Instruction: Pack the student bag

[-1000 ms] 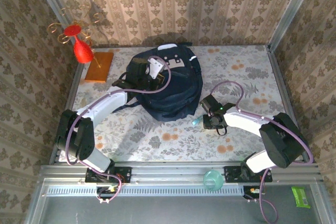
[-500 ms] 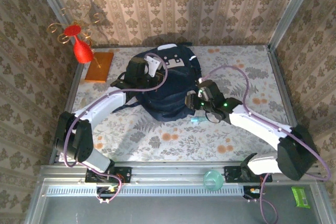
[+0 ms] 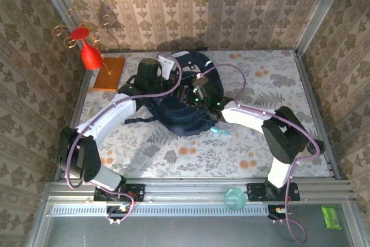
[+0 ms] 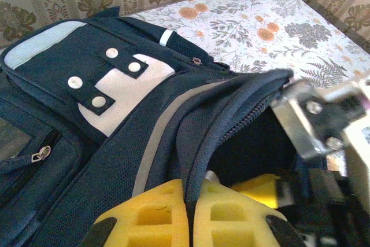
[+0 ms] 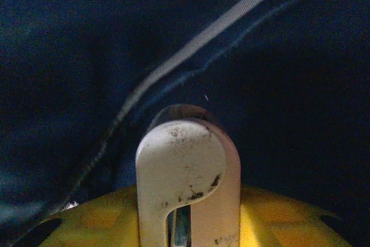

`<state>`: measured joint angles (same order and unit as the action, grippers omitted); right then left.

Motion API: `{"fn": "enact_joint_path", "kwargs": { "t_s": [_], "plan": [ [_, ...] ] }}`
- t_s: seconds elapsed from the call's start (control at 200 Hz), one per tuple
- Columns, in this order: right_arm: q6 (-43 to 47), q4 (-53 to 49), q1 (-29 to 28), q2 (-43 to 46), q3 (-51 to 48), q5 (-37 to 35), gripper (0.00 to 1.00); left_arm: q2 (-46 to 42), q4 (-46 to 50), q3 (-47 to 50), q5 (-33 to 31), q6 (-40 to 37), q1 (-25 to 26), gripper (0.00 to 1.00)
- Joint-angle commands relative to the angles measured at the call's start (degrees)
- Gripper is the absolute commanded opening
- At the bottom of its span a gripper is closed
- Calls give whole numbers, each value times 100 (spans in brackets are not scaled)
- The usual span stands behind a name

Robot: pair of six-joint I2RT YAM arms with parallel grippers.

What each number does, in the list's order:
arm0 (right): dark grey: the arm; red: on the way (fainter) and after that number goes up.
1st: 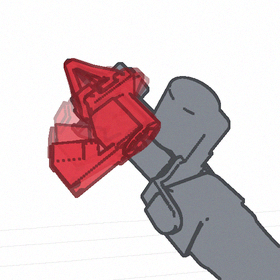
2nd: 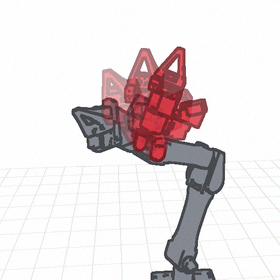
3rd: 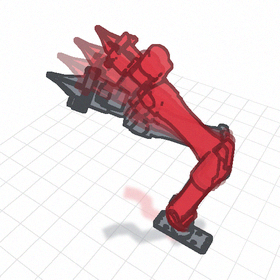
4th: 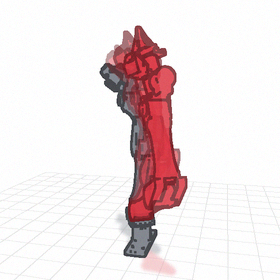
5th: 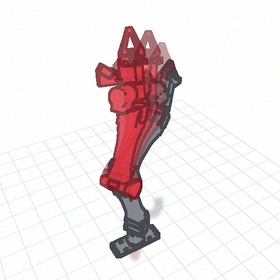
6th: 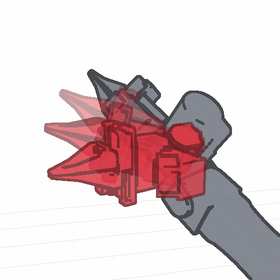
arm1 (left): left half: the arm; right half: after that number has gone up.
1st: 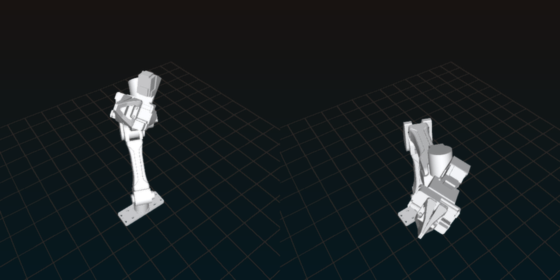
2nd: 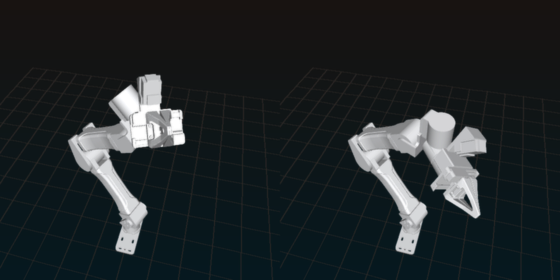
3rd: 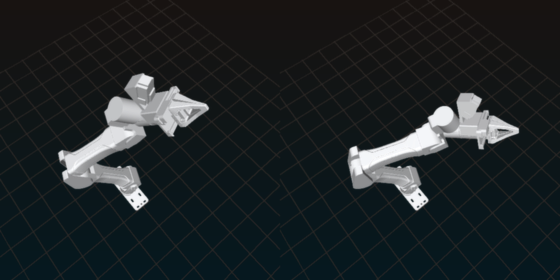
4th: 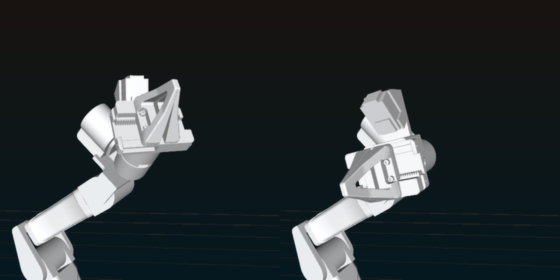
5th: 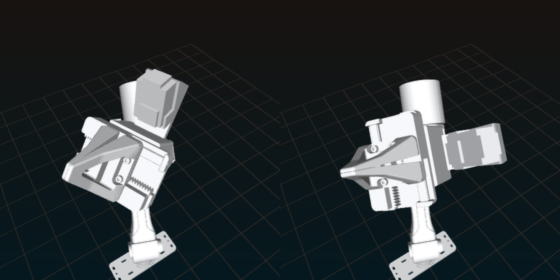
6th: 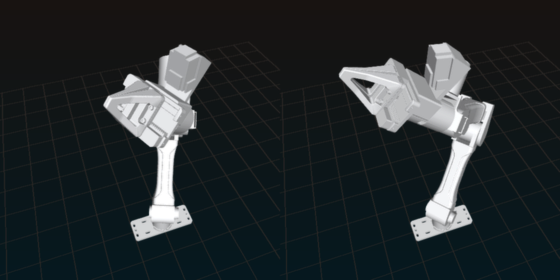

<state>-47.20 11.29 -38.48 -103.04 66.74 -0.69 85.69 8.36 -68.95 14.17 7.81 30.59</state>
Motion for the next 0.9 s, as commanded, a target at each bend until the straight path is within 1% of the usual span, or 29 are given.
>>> {"fn": "enact_joint_path", "kwargs": {
  "t_s": [0.0, 0.07, 0.13, 0.25, 0.42, 0.66, 0.795, 0.895],
  "plan": [
    [-512, 439, -19, -339, 332, -524, 45, -176, -489, -468, 216, 280, -33, 0],
    [-562, 563, -19, -472, 414, -586, 54, -167, -496, -505, 234, 342, -50, 0],
    [-531, 523, -19, -533, 505, -498, 60, -159, -500, -515, 236, 368, -61, 0],
    [-338, 418, -19, -416, 435, -349, 67, -158, -553, -464, 235, 438, -105, 0],
    [-76, 472, -19, 140, -61, -66, 68, -138, -614, -394, 270, 473, -140, 0],
    [506, 27, -19, 1227, -774, 173, 69, -101, -824, -27, 276, 520, -263, 0],
    [974, -684, -17, 1869, -1298, 79, 70, -99, -903, 174, 283, 529, -341, 0],
    [1489, -1716, -18, 2262, -1630, -452, 73, -110, -923, 288, 309, 516, -369, 0]
  ]
}}
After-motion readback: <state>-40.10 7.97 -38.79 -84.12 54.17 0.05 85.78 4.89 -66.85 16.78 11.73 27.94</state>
